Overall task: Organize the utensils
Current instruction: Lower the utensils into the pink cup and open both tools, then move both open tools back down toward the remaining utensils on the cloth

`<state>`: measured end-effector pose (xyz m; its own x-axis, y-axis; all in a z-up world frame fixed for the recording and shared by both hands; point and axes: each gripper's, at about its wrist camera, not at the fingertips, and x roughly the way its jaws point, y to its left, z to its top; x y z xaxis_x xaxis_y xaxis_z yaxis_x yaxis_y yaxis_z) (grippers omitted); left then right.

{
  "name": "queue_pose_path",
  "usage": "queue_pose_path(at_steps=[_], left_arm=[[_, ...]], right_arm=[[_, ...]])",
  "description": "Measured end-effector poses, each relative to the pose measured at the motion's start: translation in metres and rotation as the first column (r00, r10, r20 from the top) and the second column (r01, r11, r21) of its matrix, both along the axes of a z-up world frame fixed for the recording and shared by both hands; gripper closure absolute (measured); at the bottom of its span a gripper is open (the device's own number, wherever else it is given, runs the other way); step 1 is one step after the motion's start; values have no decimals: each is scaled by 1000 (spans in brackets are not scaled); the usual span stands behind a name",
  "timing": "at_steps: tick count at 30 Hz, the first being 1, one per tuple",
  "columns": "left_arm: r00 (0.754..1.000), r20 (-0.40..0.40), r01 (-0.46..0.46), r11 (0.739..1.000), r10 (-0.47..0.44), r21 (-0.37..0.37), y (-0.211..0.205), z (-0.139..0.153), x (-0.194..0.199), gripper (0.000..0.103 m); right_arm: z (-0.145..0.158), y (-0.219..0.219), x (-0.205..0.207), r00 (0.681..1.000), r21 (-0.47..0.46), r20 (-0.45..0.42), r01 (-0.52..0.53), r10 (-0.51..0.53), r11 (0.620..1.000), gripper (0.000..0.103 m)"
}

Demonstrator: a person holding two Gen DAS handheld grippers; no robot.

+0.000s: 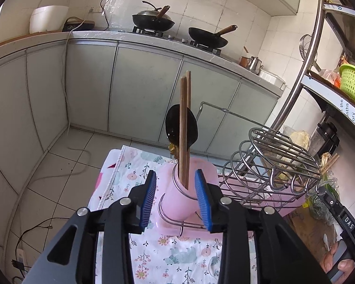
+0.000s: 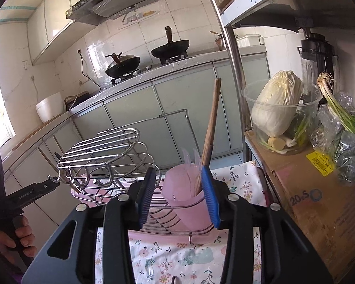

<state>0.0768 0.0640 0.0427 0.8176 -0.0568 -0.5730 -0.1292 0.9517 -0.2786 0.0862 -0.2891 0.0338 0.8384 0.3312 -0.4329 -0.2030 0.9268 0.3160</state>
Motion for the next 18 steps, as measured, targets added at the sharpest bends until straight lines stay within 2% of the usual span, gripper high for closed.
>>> queue_pose_path(at_steps=[8,18], left_arm=[[1000,-22,17,1000,-17,-9,-3,-9,-11,70],[997,-59,50,998,-52,-33,-10,-23,-24,70]], right_arm=[[-10,-1,-15,999,39,-25,-21,22,999,62],[-35,-3,-31,995,63,-99,-26,32,998,61]])
